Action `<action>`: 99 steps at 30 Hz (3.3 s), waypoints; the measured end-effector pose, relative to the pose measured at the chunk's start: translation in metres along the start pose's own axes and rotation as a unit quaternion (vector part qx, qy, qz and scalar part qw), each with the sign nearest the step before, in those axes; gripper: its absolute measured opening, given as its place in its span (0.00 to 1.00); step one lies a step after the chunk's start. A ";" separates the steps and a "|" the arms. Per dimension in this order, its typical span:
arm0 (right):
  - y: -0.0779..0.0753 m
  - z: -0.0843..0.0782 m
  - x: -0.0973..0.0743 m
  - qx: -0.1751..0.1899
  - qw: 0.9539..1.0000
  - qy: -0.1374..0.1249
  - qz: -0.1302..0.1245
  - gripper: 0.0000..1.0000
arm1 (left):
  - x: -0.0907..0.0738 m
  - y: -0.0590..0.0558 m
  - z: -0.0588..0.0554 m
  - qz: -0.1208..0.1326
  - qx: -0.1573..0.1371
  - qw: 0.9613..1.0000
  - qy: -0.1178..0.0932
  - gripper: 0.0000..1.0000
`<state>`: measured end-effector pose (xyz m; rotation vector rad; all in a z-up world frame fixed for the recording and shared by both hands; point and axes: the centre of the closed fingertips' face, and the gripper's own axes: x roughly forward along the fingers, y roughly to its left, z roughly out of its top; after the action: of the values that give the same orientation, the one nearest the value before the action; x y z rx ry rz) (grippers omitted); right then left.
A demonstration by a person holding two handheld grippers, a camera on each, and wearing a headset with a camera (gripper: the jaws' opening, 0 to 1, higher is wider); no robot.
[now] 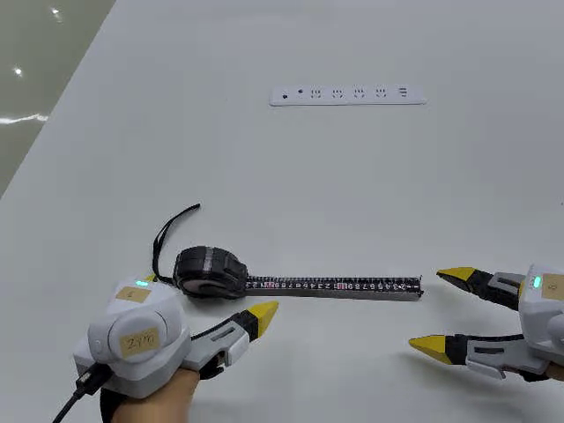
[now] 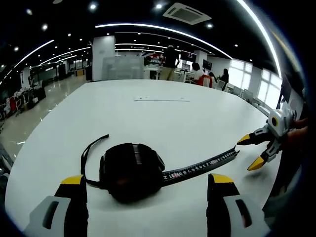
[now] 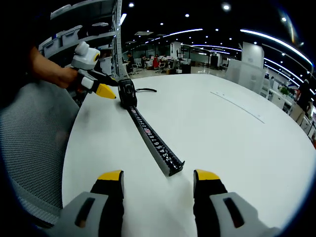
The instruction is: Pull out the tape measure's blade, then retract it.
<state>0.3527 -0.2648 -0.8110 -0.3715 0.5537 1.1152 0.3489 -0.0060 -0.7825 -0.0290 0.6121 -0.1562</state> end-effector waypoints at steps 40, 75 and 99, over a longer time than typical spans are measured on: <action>-0.017 0.006 0.024 -0.072 0.995 0.018 0.067 0.15 | 0.025 0.023 0.003 0.049 -0.038 0.998 0.028 0.78; -0.019 0.005 0.022 -0.072 0.995 0.022 0.062 0.12 | 0.032 0.023 -0.005 0.082 -0.067 0.993 0.056 0.63; -0.016 0.006 0.026 -0.080 0.994 0.029 0.071 0.11 | 0.031 0.025 -0.008 0.073 -0.062 0.993 0.063 0.59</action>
<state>0.3767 -0.2487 -0.8208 -0.5114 0.5495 1.2930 0.3730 0.0143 -0.8085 -0.0946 0.7469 0.0213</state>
